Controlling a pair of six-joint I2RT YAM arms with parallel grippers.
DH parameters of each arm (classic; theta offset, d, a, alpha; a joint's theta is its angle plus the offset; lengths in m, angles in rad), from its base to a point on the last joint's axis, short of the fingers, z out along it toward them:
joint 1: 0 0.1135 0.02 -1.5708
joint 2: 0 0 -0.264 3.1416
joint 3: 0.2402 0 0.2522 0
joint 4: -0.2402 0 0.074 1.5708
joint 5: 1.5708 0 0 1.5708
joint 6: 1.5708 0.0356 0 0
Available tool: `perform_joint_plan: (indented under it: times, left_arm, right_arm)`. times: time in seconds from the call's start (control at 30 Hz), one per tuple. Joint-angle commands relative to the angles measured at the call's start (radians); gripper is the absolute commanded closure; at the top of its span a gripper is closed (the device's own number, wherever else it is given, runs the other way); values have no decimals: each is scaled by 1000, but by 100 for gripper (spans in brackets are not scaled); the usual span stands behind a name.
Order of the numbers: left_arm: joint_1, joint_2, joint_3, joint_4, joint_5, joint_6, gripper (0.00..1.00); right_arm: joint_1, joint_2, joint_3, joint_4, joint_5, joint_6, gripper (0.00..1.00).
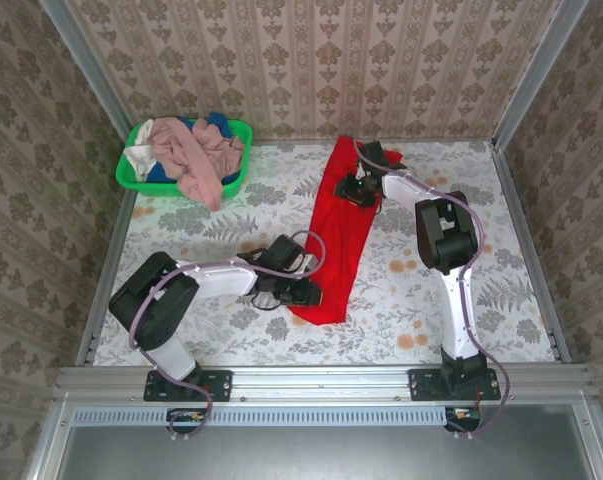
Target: Fold and stack the t-shirts
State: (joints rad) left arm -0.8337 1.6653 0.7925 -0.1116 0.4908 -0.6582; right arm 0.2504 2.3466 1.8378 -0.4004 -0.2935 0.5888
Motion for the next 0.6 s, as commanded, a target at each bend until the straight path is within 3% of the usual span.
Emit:
perform_joint_plan:
  times: [0.0,0.17,0.33,0.43,0.57]
  left_arm:
    - [-9,-3,24,-30,-22,-14,59]
    - [23,-93,15,8,-71,2,39]
    - [108,-193,29,-6,-115,121,15]
    - [208,-204,35,6,-120,226,10]
    - [361,-202,52,43,-97,262,8]
  right_arm:
    - [9,41,64,-77,0,-65,51]
    - [13,-95,-26,-24,36,-156,31]
    - [21,-375,-348,161,42,-272,21]
    - [45,-550,-548,250,58,-375,17]
    - [108,-771,-763,315,97,-501,12]
